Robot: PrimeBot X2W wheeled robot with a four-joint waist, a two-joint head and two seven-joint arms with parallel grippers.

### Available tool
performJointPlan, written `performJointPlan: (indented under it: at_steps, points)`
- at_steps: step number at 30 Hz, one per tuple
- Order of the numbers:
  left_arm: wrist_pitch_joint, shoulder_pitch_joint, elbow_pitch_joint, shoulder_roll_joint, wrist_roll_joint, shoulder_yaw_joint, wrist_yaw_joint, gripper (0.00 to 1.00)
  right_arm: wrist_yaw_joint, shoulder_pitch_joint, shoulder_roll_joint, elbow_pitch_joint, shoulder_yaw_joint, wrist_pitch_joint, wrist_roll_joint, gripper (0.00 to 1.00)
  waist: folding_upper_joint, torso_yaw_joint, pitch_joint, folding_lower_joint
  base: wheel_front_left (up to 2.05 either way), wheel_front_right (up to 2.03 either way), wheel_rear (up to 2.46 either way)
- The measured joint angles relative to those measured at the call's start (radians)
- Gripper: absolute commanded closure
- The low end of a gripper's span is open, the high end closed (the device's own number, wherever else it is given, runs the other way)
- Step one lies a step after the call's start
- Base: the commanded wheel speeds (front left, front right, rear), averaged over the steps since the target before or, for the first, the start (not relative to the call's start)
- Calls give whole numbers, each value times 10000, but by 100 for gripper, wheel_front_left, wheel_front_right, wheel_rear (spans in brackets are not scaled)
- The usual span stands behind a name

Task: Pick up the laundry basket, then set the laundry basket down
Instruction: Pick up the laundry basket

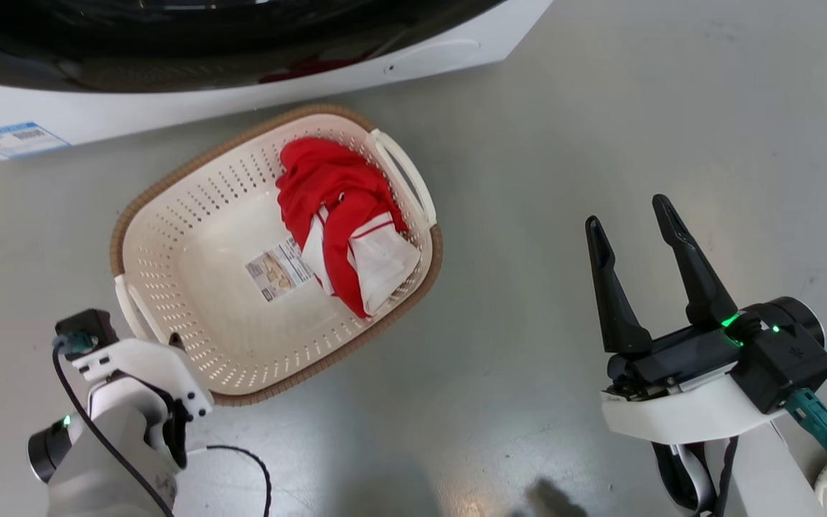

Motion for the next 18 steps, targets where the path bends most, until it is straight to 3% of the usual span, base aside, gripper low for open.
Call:
performJointPlan:
  at_steps: [17,18]
  points:
    - [-92,-604,176,71,-27,-194,71,0,0,-298,0,-188,-42,0,4,0,0,51,794,0,0,0,0]
    - [-140,-655,174,69,-25,-228,69,10,0,-357,0,-190,-42,0,12,0,0,48,804,0,0,0,0]
